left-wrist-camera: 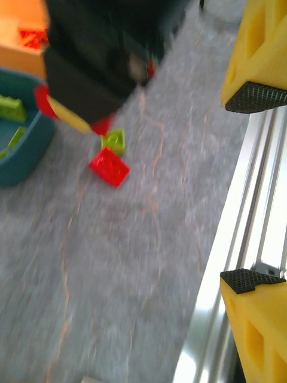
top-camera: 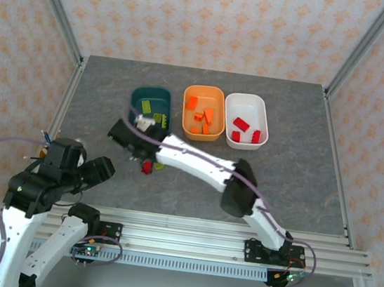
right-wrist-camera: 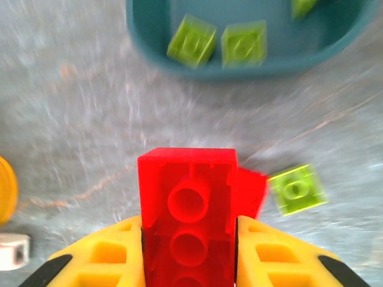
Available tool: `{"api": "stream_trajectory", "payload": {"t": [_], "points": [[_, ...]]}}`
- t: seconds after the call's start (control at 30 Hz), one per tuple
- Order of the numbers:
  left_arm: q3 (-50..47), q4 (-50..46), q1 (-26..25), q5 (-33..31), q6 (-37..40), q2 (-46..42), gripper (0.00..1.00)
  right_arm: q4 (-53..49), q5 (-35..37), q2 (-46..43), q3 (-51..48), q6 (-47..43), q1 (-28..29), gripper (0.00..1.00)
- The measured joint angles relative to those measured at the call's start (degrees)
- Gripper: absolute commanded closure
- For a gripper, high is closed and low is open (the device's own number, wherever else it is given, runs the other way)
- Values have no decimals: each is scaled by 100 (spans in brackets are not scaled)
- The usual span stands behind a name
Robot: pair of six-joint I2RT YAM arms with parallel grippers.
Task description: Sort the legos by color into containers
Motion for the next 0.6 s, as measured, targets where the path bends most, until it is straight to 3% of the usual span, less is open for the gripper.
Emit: {"api": "stream_trajectory", "payload": {"t": [0.13,0.27,0.47,0.6], "points": [[-289,874,-109,638,-114,407,29,17,210,-1329,-835,-210,-901,82],[-195,1711,-833,597,-323,1287,29,149,120,-2059,-1676,-551,-2286,82],[872,2804,-2114,-79,-664,3370,28,247,-516,-1537,-1805,-1097,-4024,84],[1816,3281,-2312,-365,-763,4581,28,262,-929,-686,-1285,-1185,-4660,84]]}}
